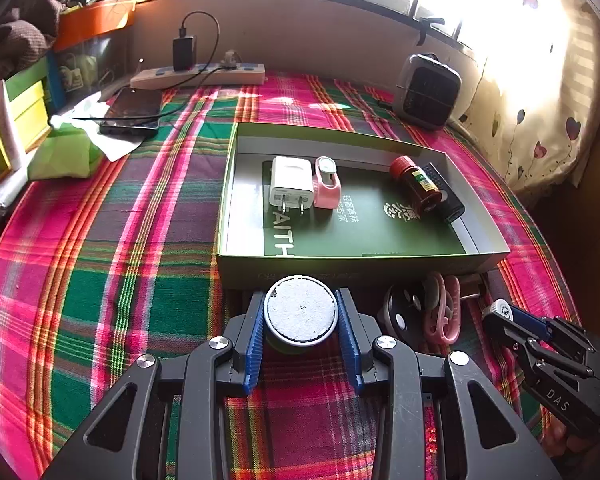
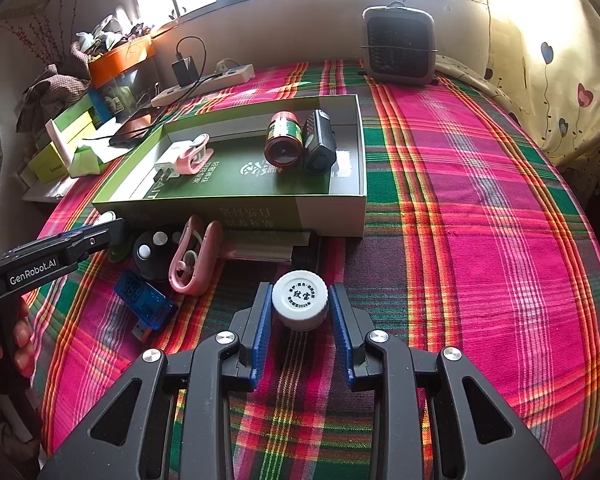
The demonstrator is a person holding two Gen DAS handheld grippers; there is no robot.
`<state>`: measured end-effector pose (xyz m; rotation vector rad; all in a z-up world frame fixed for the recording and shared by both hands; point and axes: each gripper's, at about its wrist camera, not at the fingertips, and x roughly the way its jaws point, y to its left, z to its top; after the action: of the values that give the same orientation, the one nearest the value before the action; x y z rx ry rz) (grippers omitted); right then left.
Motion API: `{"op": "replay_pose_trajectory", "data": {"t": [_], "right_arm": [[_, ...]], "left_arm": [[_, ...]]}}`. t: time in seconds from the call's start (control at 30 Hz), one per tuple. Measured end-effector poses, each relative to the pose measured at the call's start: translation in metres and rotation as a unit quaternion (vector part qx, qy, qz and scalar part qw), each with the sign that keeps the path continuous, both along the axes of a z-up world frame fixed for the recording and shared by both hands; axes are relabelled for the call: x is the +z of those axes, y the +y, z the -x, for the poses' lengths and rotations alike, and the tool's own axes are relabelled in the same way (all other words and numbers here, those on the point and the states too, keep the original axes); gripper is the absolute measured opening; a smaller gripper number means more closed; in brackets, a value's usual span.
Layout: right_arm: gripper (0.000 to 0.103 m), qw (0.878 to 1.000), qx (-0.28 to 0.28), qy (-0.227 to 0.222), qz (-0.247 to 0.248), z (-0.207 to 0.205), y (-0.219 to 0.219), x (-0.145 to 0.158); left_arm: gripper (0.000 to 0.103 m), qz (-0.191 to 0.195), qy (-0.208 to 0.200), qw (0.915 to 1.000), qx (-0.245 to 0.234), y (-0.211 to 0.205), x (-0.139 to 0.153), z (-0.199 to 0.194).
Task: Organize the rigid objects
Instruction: 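Carry the round container with the left tool while the right tool carries the jar into the box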
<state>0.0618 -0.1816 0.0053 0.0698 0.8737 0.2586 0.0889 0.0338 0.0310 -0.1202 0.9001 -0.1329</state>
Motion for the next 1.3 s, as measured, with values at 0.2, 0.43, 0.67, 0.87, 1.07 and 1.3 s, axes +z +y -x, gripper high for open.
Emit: {"op": "replay_pose_trajectory", "data": {"t": [0.2,0.43,0.67,0.87,1.07,1.3], "right_arm": [[0.03,1.0,0.003,-0.007,-0.001,0.002,0.001,0.004],[0.03,1.0,0.005,-0.013,-0.004,0.005,0.002,0.009],[0.03,1.0,0.01,-0.025,-0.005,0.006,0.003,0.02],[0.03,0.999,0.018,-0.04,-0.006,0.002,0.005,0.034],[0.03,0.998,0.029,-0.053,-0.006,-0.009,0.011,0.049],[0.03,0.997,0.044,-0.056,-0.009,-0.034,0.021,0.06]], "left_arm": [[0.032,0.001,-0.005,1.0,-0.004,-0.001,0.004,0.005],[0.032,0.01,-0.014,0.9998,-0.01,-0.002,0.015,0.011],[0.032,0.014,-0.026,0.9994,-0.016,-0.001,0.028,0.013],[0.033,0.018,-0.029,0.9992,-0.02,0.001,0.035,0.007],[0.033,0.019,-0.031,0.999,-0.025,0.0,0.04,-0.002],[0.033,0.033,-0.027,0.9988,-0.026,0.002,0.04,-0.019]]}}
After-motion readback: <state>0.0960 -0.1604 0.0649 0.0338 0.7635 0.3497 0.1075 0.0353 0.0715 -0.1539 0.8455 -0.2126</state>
